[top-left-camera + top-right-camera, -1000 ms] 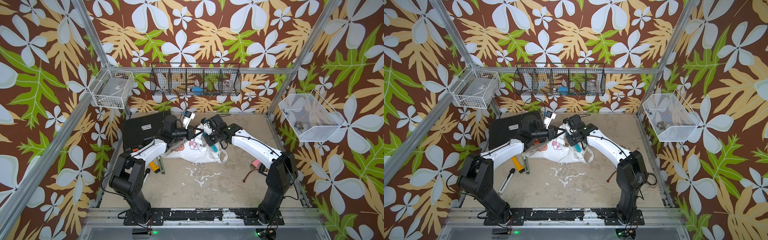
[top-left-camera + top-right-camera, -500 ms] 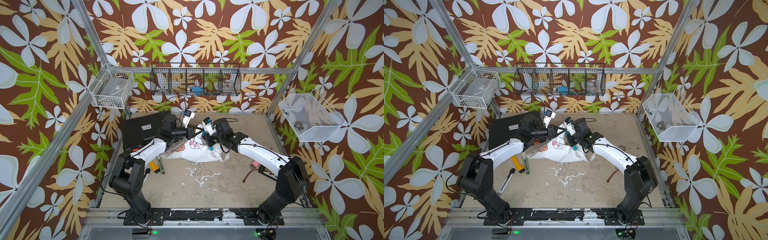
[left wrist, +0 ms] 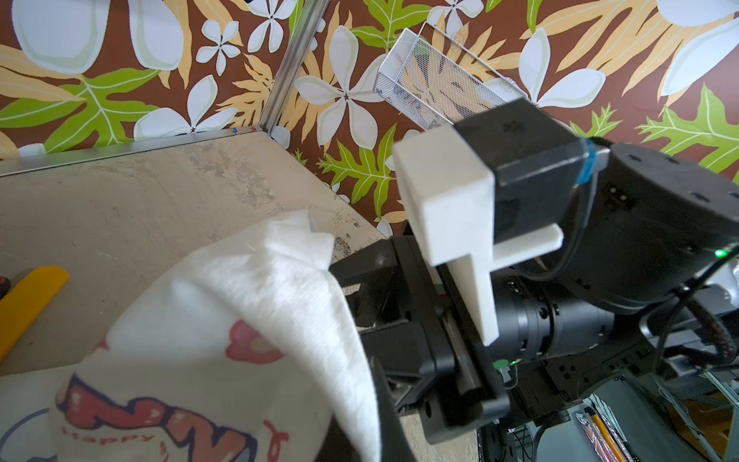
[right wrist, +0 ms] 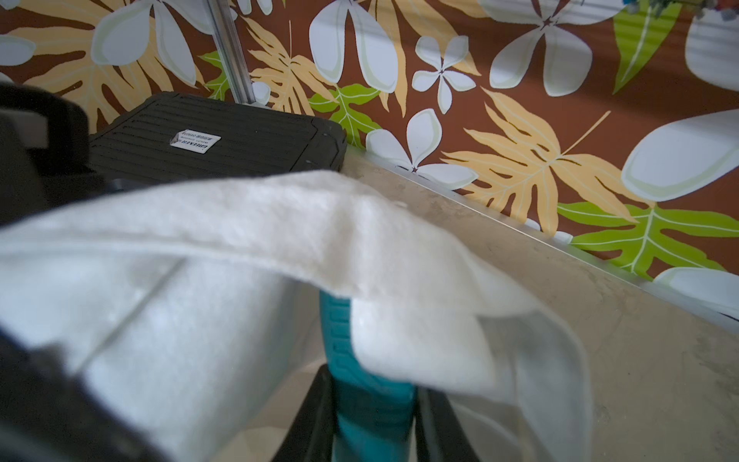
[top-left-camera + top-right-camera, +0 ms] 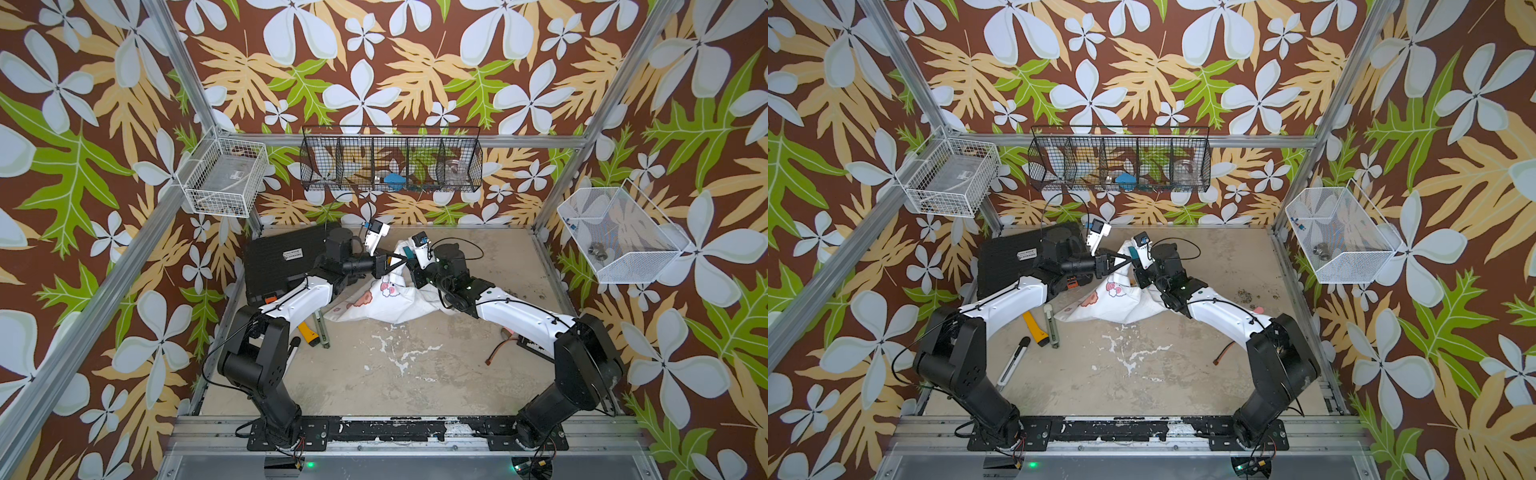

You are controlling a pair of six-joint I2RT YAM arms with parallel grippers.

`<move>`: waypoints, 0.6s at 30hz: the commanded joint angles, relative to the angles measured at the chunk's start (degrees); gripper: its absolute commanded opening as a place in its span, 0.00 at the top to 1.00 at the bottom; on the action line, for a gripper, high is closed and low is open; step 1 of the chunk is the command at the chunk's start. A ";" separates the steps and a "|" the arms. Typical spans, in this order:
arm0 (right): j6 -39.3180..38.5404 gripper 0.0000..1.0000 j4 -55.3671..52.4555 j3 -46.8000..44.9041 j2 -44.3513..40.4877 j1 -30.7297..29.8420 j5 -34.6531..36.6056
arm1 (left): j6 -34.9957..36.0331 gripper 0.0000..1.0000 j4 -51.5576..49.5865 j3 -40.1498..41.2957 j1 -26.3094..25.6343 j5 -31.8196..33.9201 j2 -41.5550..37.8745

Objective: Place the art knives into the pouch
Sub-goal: Place the utility knife in the pouch.

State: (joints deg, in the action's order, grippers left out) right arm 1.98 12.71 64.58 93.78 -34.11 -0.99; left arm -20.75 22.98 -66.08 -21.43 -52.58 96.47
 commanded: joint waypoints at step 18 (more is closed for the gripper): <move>-5.07 0.48 11.05 0.67 3.33 1.10 -1.99 | 2.11 1.00 -1.71 -1.85 0.05 -1.63 1.18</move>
State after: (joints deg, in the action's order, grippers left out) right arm -3.03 21.06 64.82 97.76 -32.95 -1.19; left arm -19.42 21.15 -67.31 -21.23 -52.84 97.56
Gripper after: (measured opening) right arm 0.488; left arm 0.058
